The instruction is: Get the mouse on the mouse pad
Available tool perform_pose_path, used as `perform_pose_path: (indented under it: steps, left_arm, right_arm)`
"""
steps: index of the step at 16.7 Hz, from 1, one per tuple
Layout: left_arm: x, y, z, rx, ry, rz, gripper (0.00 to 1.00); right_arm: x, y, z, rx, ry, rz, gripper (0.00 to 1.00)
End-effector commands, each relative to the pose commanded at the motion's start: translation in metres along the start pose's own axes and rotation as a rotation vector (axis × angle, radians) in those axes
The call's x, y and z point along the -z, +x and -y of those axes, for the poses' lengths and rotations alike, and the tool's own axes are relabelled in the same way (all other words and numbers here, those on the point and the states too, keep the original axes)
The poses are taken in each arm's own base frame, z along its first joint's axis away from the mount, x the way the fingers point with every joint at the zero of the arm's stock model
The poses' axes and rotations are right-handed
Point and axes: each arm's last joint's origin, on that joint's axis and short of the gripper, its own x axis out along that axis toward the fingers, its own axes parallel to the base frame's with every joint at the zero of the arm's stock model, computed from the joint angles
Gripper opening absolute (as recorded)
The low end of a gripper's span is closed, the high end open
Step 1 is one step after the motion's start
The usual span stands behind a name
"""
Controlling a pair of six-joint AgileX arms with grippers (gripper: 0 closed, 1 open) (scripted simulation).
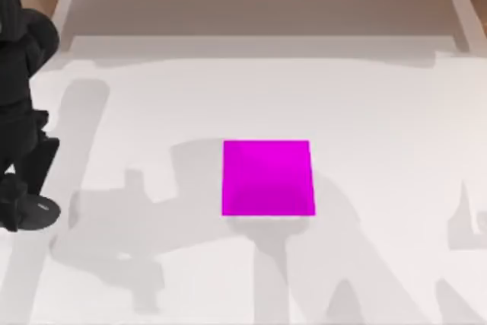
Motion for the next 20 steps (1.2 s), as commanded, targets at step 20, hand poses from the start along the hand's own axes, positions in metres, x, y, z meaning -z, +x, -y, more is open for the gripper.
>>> perform_pose_path:
  steps: [20]
  left_arm:
    - [0.231,-0.027,0.059,0.200,-1.467,-0.059,0.00]
  right_arm:
    - [0.000,0.000,0.000,0.000,0.000,0.000,1.00]
